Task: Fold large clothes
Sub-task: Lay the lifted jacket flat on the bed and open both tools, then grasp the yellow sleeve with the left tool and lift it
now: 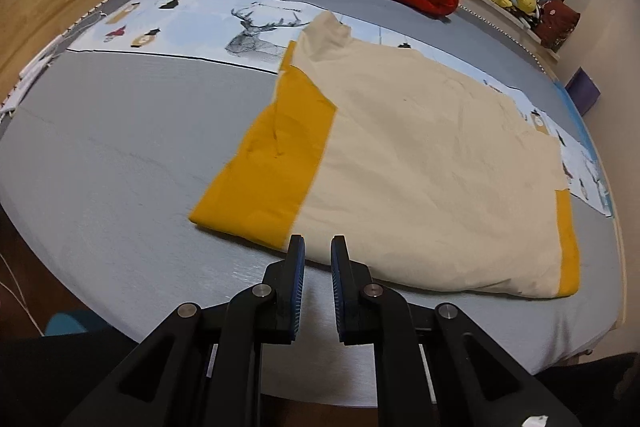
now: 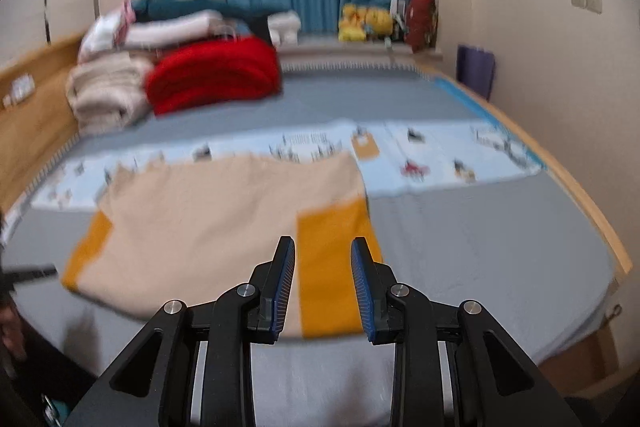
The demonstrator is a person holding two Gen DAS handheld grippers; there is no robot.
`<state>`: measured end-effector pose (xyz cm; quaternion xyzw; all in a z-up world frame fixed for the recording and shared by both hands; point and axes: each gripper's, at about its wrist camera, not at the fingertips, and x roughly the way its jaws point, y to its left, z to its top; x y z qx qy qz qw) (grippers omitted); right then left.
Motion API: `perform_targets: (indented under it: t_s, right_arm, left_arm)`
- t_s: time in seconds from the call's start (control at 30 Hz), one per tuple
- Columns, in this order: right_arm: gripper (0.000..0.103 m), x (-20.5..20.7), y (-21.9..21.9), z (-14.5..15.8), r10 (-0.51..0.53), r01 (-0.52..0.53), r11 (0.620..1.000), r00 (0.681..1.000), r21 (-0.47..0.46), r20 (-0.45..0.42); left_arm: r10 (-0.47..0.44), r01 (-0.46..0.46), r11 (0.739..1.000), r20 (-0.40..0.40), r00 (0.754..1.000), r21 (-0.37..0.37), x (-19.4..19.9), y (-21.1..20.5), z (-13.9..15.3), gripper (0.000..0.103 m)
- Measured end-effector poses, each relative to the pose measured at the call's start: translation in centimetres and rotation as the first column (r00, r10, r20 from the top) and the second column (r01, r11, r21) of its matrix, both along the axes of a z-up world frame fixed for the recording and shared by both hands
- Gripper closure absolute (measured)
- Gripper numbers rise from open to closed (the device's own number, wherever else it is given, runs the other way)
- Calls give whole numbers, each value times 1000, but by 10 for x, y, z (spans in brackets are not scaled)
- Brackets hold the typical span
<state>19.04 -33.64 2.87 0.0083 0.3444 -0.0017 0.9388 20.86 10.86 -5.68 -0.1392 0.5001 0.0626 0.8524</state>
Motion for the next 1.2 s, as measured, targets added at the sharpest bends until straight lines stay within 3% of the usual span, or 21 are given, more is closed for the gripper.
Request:
perform_targets:
  t_s: [0.2, 0.3, 0.37, 0.43, 0.5, 0.57, 0.87, 0.97, 1.07, 1.2]
  right_arm:
    - [73, 11, 10, -25, 17, -17, 1000, 998, -2, -58]
    - [73, 22, 25, -32, 51, -52, 999, 996, -15, -71]
    - [73, 31, 35, -41, 72, -75, 997, 993, -27, -92]
    - [73, 39, 44, -50, 89, -93, 995, 990, -33, -107]
    - [73, 50, 53, -61, 107, -112, 993, 986, -37, -128]
    - [73, 58, 58, -71, 114, -120, 992, 982, -33, -153]
    - [73, 93, 92, -116, 156, -159, 987, 965, 1, -211]
    - [73, 101, 102, -130, 166, -172, 985, 961, -11, -220]
    - [73, 113, 105, -156, 139, -156, 987, 942, -31, -306]
    - [73, 119, 98, -180, 92, -118, 992, 920, -44, -381]
  left_arm:
    - [-61, 62, 998, 21, 998, -26, 6, -5, -15, 91]
    - [-44, 43, 995, -5, 999, -85, 10, 4, -37, 77]
    - [-4, 0, 992, -33, 999, -123, 12, 15, -57, 61]
    - [59, -79, 982, -117, 991, -174, 20, 27, -73, 60]
    - [95, -121, 951, -103, 990, -285, 21, 40, -78, 55]
    - [115, -144, 947, -118, 986, -286, 21, 45, -84, 42]
    - [207, -246, 885, -140, 968, -396, 20, 64, -103, 41]
    - [223, -252, 878, -117, 968, -408, 20, 68, -105, 38]
    - [228, -247, 877, -95, 969, -413, 21, 69, -104, 38]
    - [258, -265, 848, -79, 963, -459, 21, 78, -105, 38]
